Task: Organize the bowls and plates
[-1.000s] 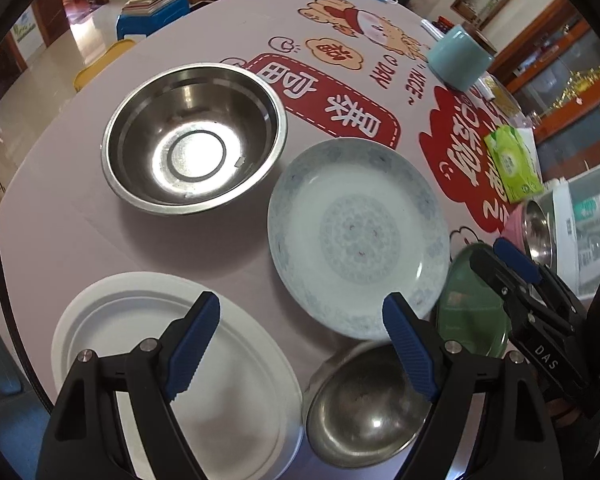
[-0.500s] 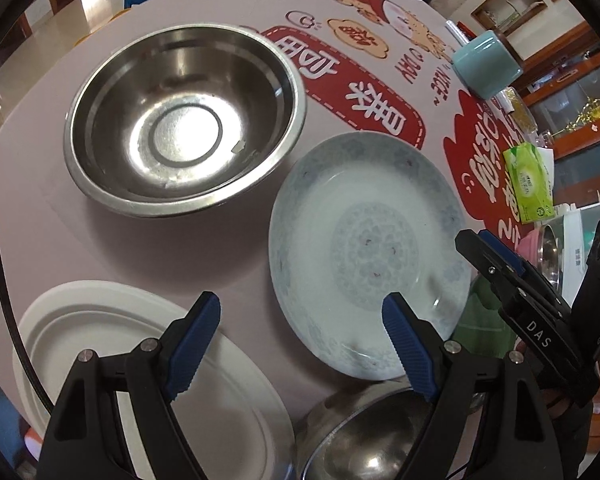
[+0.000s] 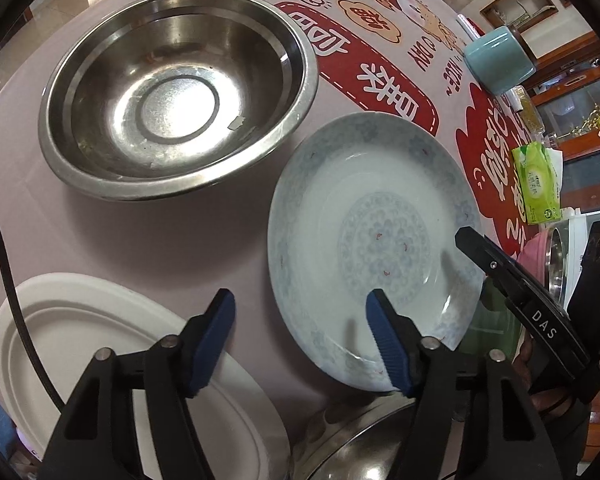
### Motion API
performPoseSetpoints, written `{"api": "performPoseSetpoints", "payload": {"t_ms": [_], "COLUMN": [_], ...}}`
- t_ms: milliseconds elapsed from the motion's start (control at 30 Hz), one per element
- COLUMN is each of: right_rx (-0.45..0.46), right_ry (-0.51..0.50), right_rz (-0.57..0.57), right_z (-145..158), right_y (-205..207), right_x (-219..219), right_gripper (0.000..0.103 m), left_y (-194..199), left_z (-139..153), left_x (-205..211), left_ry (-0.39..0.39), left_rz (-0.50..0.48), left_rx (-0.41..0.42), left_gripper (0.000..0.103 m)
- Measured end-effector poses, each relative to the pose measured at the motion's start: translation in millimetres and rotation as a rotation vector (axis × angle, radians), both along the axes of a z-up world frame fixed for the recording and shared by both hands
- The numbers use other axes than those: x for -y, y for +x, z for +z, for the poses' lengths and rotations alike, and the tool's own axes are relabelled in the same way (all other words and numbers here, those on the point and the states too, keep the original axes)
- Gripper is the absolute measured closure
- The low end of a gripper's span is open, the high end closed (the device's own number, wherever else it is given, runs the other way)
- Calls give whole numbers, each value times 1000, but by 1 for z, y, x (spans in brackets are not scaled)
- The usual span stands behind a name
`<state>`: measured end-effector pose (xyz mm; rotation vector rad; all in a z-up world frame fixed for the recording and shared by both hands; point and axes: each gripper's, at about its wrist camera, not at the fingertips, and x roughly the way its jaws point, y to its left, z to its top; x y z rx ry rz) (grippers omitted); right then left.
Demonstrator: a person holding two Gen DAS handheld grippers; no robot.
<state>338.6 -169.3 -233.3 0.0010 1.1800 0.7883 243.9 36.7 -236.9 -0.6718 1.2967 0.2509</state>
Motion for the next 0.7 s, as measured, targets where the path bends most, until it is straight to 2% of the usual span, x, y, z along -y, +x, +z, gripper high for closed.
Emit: {"api": "performPoseSetpoints", "payload": {"t_ms": [133, 267, 333, 700], "right_rx": [-30, -53, -69, -144], "right_ry": [11, 23, 27, 85], "right_rz": [-6, -21, -29, -95], "right_z": [-2, -5, -6, -17], "right_y": [0, 1, 2, 5], "right_x": [0, 3, 5, 16], "right_gripper": [81, 85, 88, 96], "left_y": [3, 7, 9, 10], "left_z": [-2, -6, -7, -8], "left_x": [0, 1, 2, 1], "left_ry": [-10, -20, -19, -10], "left_rz": [6, 8, 4, -7], "left_rx": [6, 5, 4, 23], "left_gripper": [49, 53, 66, 76]}}
